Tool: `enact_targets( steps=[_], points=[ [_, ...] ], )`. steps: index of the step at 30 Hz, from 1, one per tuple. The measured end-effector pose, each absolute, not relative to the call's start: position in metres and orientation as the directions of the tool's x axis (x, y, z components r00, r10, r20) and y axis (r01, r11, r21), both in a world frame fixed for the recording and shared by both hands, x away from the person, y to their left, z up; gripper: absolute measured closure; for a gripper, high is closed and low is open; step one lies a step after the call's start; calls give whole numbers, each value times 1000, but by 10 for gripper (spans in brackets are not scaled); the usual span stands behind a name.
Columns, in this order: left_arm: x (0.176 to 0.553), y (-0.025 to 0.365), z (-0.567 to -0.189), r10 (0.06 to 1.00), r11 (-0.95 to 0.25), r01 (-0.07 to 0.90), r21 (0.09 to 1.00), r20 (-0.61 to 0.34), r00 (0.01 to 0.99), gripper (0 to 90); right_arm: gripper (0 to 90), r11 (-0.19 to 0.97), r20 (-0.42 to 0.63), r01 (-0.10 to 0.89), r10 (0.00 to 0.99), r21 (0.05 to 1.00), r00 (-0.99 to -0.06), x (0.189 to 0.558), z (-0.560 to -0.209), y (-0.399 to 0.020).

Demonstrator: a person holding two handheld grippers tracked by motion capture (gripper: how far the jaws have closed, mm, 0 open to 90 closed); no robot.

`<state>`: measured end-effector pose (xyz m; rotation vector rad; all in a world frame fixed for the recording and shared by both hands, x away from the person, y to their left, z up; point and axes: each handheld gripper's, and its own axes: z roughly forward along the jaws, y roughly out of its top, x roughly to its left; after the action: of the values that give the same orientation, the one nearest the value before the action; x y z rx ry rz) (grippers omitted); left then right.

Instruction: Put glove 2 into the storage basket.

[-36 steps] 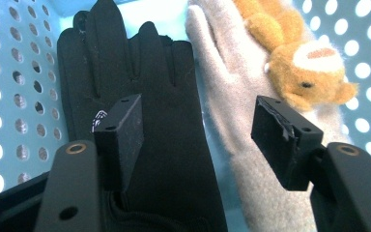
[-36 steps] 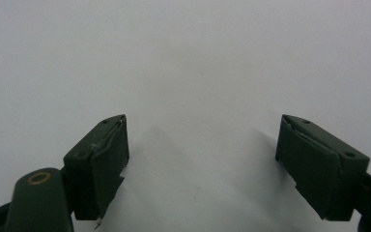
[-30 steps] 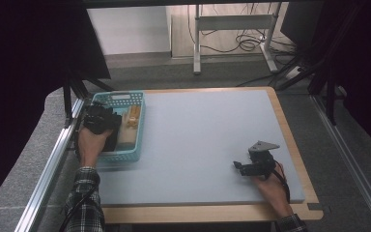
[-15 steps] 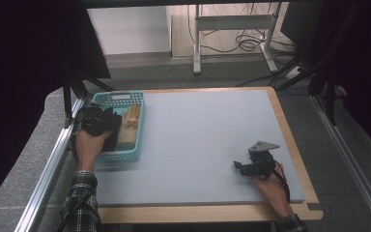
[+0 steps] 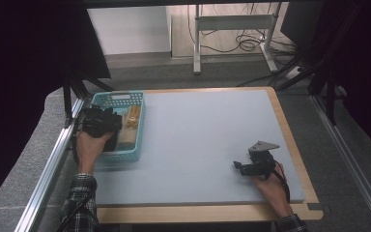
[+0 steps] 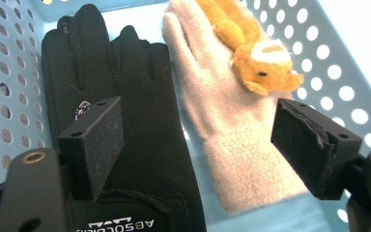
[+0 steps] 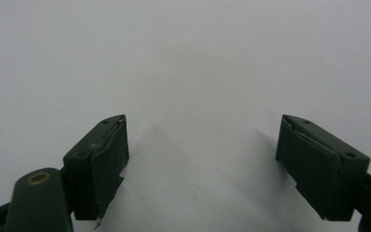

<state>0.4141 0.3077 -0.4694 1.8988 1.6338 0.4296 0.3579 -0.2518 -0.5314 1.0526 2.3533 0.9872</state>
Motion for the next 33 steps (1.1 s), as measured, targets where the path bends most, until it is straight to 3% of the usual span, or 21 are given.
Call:
enact_targets(
  steps=[10,33],
  points=[
    [407,304,-464,966,-90,773,627,-133,220,117,186,473,-54,494,760,730,-648,358,-531,-252],
    [389,290,-457,946,-148,735,662,-122,300,36,185,473,-55,494,761,729,-647,358,-531,-252]
  ],
)
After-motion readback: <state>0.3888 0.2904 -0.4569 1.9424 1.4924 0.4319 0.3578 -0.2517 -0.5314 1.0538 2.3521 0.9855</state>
